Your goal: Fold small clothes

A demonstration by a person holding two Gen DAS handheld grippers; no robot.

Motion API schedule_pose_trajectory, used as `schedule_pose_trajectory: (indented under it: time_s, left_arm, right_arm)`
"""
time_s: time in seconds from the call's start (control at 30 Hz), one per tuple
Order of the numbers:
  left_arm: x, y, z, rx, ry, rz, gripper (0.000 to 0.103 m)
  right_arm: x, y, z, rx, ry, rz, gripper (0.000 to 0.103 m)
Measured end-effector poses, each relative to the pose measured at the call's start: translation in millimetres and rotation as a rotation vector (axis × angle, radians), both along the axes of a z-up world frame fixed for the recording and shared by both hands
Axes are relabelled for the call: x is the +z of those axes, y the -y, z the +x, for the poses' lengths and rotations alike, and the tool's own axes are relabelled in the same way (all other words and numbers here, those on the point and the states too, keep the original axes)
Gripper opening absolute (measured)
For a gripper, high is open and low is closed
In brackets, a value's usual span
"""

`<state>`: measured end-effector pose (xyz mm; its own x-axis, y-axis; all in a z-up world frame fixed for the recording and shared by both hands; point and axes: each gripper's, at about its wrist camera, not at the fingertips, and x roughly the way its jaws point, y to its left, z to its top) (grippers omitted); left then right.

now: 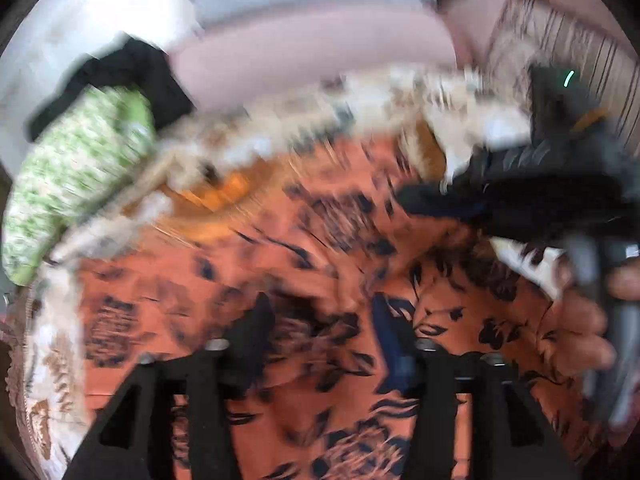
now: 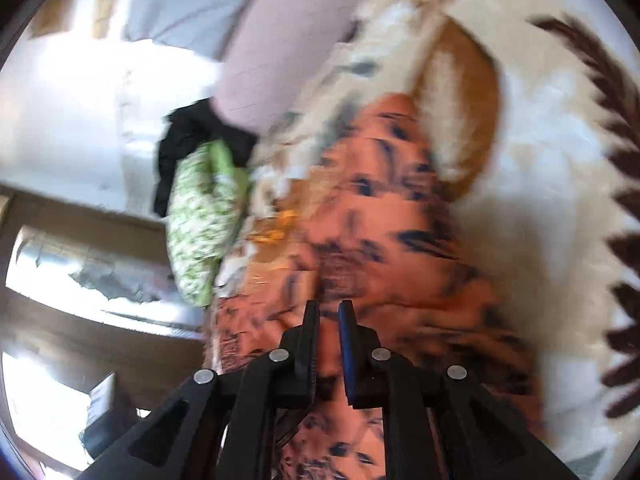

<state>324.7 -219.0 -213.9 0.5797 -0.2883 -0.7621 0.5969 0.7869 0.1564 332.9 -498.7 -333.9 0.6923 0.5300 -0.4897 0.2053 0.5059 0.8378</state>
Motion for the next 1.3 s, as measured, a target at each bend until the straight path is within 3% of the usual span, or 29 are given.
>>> schedule_pose_trajectory:
  time_s: [0.03, 0.1, 0.17, 0.23, 0.3, 0.37, 0.4, 0.5, 0.67, 0.8, 0.87, 1.0, 1.03, 1.1, 1.17, 1.27, 1.3]
  left_arm:
    - [13.5, -17.5, -2.7, 0.038, 0.063, -0.036, 0.08]
    - [27.5, -50.3, -3.0, 0.117, 0.137, -0.094, 0.08]
    - [25.7, -81.2, 15.4, 0.223, 0.131, -0.101, 0.08]
    - [9.3, -114.7, 43.2, 0.357, 0.057, -0.091, 0.08]
    - [-17.3, -146.9, 67.7, 0.469, -0.047, -0.131, 0.08]
    - [-48.6, -168.9, 86.0, 0.554, -0.168, -0.143, 0.08]
    - [-63.0, -172.1, 88.9, 0.578, -0.218, -0.128, 0.08]
    - [-70.9, -177.0, 100.0, 0.576, -0.221, -0.119, 0.08]
    - [-71.9, -191.5, 106.3, 0.553, -0.282, -0.172, 0.08]
    - [-75.7, -203.4, 107.1, 0.534, -0.307, -0.204, 0.08]
    - [-76.4, -202.0, 105.4, 0.525, -0.304, -0.193, 0.08]
    - [-76.6, -199.7, 106.6, 0.52, -0.304, -0.176, 0.08]
    - [-76.7, -200.0, 107.3, 0.52, -0.308, -0.177, 0.08]
    - [-76.0, -199.6, 107.1, 0.517, -0.308, -0.168, 0.08]
    - [-76.3, -196.1, 106.7, 0.508, -0.295, -0.143, 0.08]
    - [-77.2, -189.5, 104.9, 0.488, -0.265, -0.095, 0.081]
    - [-77.7, -188.7, 104.7, 0.485, -0.259, -0.089, 0.081]
  right_arm:
    - [8.6, -2.8, 0.0, 0.005, 0.025, -0.037, 0.012]
    - [25.6, -16.9, 4.5, 0.013, 0.034, -0.144, 0.012]
    - [42.2, -36.3, 4.8, 0.052, 0.05, -0.25, 0.012]
    - [54.0, -50.1, 1.3, 0.088, 0.08, -0.334, 0.014]
    - [67.0, -74.1, -0.3, 0.143, 0.123, -0.419, 0.029]
    - [73.2, -92.4, -4.2, 0.194, 0.14, -0.488, 0.088]
    - [79.0, -107.7, -7.5, 0.213, 0.177, -0.539, 0.09]
    - [90.9, -151.8, -10.4, 0.296, 0.246, -0.706, 0.09]
    - [91.3, -220.8, -21.1, 0.483, 0.295, -1.12, 0.09]
    - [82.0, -250.2, -9.7, 0.645, 0.294, -1.183, 0.089]
    - [71.8, -259.7, 4.5, 0.725, 0.244, -1.193, 0.088]
    - [45.0, -266.3, 28.9, 0.832, 0.135, -1.305, 0.088]
    - [41.2, -265.1, 33.7, 0.841, 0.119, -1.308, 0.085]
    - [34.9, -260.0, 48.4, 0.862, 0.064, -1.281, 0.067]
    - [35.5, -253.1, 62.8, 0.833, 0.017, -1.211, 0.037]
    - [40.8, -238.6, 80.4, 0.735, -0.028, -1.145, 0.019]
    - [46.7, -228.7, 83.3, 0.677, -0.029, -1.099, 0.018]
